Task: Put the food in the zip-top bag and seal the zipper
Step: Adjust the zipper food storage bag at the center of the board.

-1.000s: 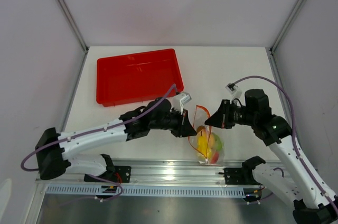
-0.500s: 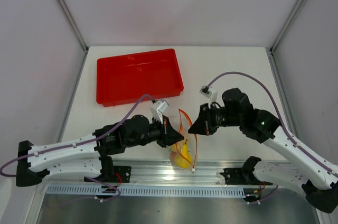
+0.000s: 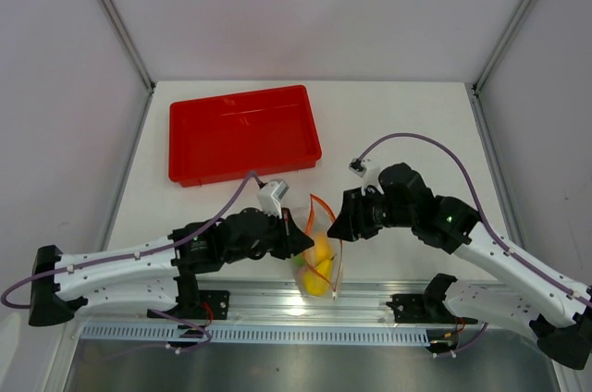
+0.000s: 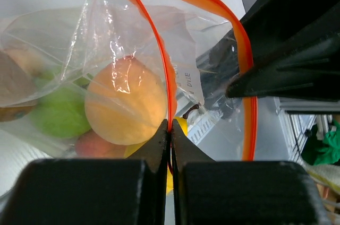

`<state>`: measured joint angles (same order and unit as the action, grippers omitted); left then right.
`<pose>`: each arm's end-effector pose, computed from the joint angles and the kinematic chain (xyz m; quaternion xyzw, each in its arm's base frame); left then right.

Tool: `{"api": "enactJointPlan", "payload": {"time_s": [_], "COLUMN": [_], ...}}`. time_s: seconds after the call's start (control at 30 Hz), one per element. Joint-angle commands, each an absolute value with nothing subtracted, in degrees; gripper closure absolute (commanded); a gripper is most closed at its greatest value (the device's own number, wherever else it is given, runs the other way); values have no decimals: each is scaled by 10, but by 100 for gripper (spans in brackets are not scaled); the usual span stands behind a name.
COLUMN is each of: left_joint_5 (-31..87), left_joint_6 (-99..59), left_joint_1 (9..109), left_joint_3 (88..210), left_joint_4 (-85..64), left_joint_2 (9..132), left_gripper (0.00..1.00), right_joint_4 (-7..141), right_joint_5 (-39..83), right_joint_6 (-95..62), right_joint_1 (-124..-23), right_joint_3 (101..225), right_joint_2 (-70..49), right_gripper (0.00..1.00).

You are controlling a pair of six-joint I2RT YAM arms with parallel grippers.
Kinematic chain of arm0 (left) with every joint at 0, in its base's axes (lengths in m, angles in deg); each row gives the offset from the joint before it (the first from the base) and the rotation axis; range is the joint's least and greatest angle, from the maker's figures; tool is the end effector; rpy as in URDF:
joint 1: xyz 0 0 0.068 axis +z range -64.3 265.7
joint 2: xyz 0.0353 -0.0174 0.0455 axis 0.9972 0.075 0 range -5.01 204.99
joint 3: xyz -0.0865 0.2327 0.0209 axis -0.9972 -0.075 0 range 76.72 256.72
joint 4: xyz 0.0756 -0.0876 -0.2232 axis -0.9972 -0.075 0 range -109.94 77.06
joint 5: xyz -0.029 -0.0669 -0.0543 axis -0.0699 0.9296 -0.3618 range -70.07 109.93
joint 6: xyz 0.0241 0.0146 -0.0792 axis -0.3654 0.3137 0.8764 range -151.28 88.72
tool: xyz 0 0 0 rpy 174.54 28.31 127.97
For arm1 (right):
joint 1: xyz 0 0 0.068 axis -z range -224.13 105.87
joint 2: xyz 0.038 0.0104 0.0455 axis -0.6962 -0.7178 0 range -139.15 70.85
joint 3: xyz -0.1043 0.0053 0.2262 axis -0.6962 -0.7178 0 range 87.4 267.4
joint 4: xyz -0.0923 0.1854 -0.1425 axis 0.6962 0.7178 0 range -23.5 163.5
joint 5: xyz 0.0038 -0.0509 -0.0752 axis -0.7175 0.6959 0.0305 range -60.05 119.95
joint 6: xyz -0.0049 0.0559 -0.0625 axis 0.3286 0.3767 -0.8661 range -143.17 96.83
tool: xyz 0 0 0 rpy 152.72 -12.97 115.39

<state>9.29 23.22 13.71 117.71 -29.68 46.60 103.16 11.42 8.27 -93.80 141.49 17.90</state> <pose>0.0879 -0.2265 0.2496 0.0817 0.8480 -0.4265 0.3037 0.1282 0.1872 0.2856 -0.2117 0.8548 0.4025 0.2501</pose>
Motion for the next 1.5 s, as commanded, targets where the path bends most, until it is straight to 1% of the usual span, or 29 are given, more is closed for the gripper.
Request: {"api": "enactJointPlan", "payload": {"time_s": [0.0,0.03,0.1,0.2,0.3,0.33,0.43,0.47,0.67,0.8,0.97,1.07,1.1,1.17,1.2,1.27,1.3,1.37,1.4,1.43,1.47], "left_joint_5": [52,41,28,0,-12,-13,-20,-21,-27,-35,-34,-23,-20,-13,-13,-7,-5,7,15,16,16], "left_joint_6": [265,266,272,285,283,283,281,280,275,278,290,292,292,289,288,284,282,262,253,242,237], "left_joint_1": [135,135,135,135,135,135,135,135,135,135,135,135,135,135,135,135,135,135,135,135,135], "left_joint_3": [1187,1189,1194,1204,1219,1227,1243,1246,1266,1278,1286,1283,1281,1275,1269,1260,1252,1230,1224,1209,1206], "left_joint_4": [-312,-319,-324,-337,-333,-335,-340,-341,-341,-351,-352,-347,-345,-342,-342,-340,-336,-320,-307,-304,-303], "left_joint_2": [445,443,436,433,442,446,464,468,480,489,496,498,499,497,496,491,489,473,467,454,446], "left_gripper": [99,99,99,99,99,99,100,100,100,99,99,99,99,100,99,99,99,99,100,98,95], "right_joint_4": [1040,1044,1057,1074,1088,1093,1118,1130,1180,1187,1215,1220,1219,1213,1210,1200,1199,1190,1185,1178,1176], "right_joint_5": [149,153,165,181,224,240,325,364,480,544,606,643,652,668,671,671,670,663,661,659,656], "right_joint_6": [83,85,86,95,106,111,130,136,190,212,241,252,254,260,260,259,256,249,240,234,230], "right_joint_1": [-947,-952,-968,-996,-1053,-1088,-1141,-1174,-1271,-1317,-1348,-1361,-1363,-1365,-1365,-1367,-1367,-1367,-1366,-1366,-1366], "right_joint_3": [1440,1444,1459,1471,1481,1486,1501,1503,1502,1506,1524,1533,1533,1532,1531,1526,1524,1516,1512,1508,1504], "right_joint_2": [182,183,186,191,193,193,190,189,172,149,91,72,71,75,80,90,98,106,117,123,128], "right_gripper": [50,40,31,28,24,23,23,23,23,23,24,35,44,56,67,78,89,98,100,100,100]}}
